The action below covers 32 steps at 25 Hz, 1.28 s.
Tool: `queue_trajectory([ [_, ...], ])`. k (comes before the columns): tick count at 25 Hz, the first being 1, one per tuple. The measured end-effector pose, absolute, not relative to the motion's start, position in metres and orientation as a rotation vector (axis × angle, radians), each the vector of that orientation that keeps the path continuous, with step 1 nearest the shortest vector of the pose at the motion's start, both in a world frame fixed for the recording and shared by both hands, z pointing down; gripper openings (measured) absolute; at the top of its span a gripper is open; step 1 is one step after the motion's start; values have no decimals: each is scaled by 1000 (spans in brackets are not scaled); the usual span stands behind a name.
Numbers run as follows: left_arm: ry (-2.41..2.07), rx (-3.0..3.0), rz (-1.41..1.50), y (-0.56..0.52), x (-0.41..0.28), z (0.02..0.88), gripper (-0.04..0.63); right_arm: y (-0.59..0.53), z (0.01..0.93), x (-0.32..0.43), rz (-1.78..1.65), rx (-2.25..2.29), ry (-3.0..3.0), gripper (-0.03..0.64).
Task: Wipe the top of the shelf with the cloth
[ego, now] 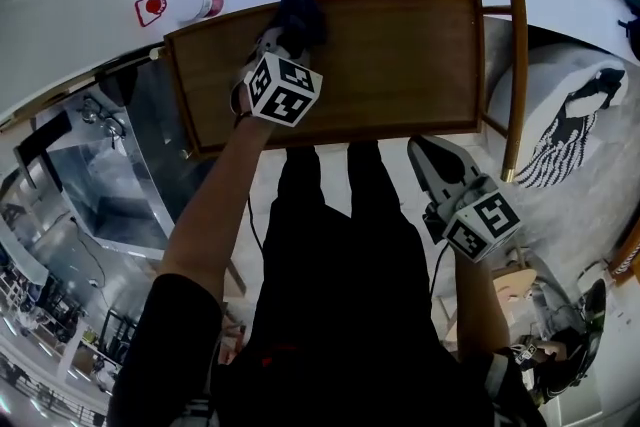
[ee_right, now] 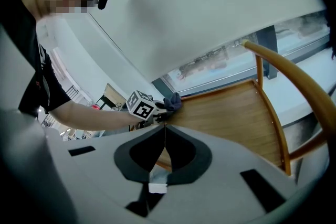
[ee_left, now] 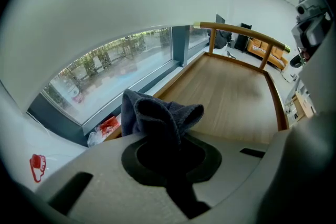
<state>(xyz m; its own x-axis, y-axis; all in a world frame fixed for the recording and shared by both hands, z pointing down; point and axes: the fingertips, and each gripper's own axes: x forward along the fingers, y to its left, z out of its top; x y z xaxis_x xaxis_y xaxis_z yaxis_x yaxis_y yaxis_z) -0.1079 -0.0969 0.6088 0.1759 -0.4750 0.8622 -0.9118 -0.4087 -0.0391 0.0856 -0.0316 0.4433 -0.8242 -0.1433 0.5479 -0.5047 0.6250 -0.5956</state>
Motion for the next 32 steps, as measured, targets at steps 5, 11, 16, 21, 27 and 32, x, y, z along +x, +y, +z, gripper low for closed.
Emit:
queue_trajectory([
  [5, -1263, 2003, 1169, -113, -76, 610, 38, -42, 442, 106, 1087, 551, -2406, 6],
  [11, -1211, 2060, 1183, -134, -39, 610, 38, -51, 440, 126, 1102, 595, -2415, 6],
  [16, -1165, 2107, 1201, -149, -10, 610, 37, -52, 441, 139, 1134, 615, -2411, 6],
  [21, -1124, 2148, 1215, -163, 13, 611, 37, -53, 442, 151, 1155, 643, -2411, 6],
  [27, -1078, 2192, 1226, -177, 41, 611, 37, -63, 436, 162, 1214, 693, -2444, 6],
  [32, -1045, 2225, 1230, -187, 64, 611, 38, -66, 437, 177, 1210, 720, -2433, 6],
])
